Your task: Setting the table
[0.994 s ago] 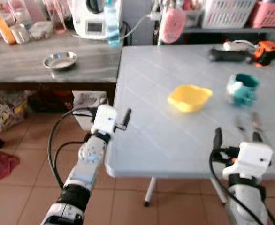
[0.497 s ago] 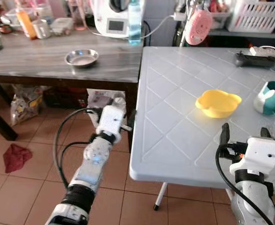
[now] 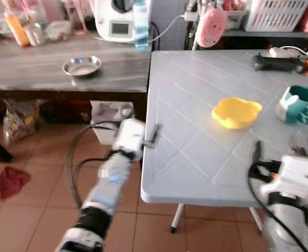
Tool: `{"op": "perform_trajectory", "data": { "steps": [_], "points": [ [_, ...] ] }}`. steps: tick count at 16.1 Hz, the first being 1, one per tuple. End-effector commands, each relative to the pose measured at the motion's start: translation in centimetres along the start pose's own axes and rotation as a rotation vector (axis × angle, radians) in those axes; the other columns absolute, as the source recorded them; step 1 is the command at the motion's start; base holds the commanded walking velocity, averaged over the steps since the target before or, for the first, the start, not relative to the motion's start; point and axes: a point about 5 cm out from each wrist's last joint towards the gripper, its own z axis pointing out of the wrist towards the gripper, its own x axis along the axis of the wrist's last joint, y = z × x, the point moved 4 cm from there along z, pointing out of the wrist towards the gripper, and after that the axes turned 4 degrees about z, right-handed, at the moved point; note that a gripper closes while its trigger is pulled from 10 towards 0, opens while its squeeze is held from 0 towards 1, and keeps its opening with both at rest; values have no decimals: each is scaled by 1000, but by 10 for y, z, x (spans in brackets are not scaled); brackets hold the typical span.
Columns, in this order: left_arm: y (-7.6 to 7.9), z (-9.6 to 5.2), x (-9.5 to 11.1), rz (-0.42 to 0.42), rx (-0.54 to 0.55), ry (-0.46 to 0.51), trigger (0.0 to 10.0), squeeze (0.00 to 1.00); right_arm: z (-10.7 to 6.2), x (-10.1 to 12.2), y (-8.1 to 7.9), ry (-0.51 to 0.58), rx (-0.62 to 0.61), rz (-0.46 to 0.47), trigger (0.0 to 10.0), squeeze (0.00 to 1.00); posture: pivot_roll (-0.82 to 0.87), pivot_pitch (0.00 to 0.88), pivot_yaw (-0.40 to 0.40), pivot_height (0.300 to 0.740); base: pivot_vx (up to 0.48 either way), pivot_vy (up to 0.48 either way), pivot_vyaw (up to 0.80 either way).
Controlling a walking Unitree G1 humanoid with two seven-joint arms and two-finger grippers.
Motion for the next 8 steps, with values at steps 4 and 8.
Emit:
{"op": "perform_trajectory", "data": {
  "steps": [4,8],
  "points": [
    [-8,-2,-2,14,15,-4,10000,0,1,4,-3,10,13,8,10000,0,-56,86,28,714,0,0,0],
    [-7,-2,-3,6,5,-9,10000,0,2,5,1,7,-18,5,10000,0,-56,85,27,728,0,0,0]
  ]
}}
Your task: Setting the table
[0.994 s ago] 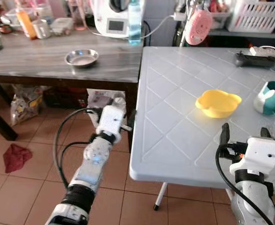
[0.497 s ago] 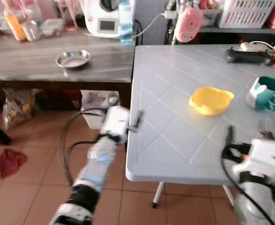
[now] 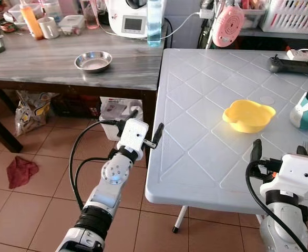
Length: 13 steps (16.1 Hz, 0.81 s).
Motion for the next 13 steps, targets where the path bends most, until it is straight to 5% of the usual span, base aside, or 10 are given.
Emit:
{"op": "perform_trajectory", "data": {
  "steps": [1,13],
  "points": [
    [-1,-1,-1,1,-6,-5,10000,0,2,5,4,12,-20,-4,10000,0,-57,85,28,738,0,0,0],
    [1,0,-2,-2,-23,-8,10000,0,1,8,5,29,-24,19,10000,0,-54,85,33,740,0,0,0]
  ]
}}
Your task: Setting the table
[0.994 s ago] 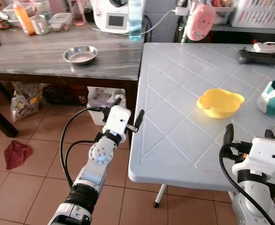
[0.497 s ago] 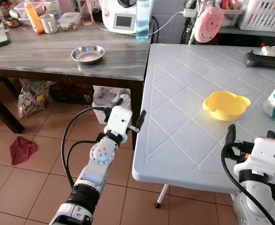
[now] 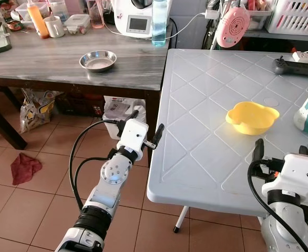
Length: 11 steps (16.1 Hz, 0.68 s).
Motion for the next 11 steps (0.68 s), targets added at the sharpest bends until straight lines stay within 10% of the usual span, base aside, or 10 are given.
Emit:
{"op": "perform_trajectory", "data": {
  "steps": [1,11],
  "points": [
    [1,0,-1,-5,-8,-6,10000,0,1,7,4,20,-24,1,10000,0,-55,85,32,740,0,0,0],
    [3,-1,-3,-10,-17,-12,10000,0,2,5,7,7,-48,36,10000,0,-53,88,35,740,0,0,-49]
  ]
}}
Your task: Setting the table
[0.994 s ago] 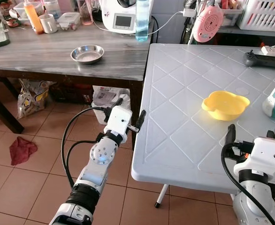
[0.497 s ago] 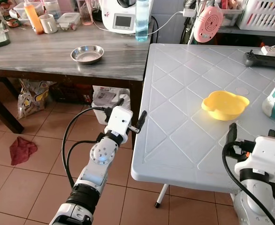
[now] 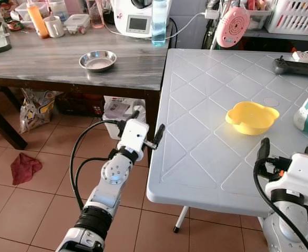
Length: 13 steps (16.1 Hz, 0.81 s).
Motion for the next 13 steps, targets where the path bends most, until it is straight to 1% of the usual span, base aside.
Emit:
{"op": "perform_trajectory", "data": {
  "steps": [1,4,13],
  "points": [
    [2,-1,-2,3,-17,-9,10000,0,0,3,3,2,-11,6,10000,0,-53,88,35,740,0,0,-800],
    [3,0,-2,4,-19,-10,10000,0,-1,3,4,4,-11,2,10000,0,-53,88,35,740,0,0,-765],
    [6,-1,-1,-7,-27,-10,10000,0,-2,3,3,-2,1,-6,10000,0,-66,90,31,740,0,0,0]
  ]
}}
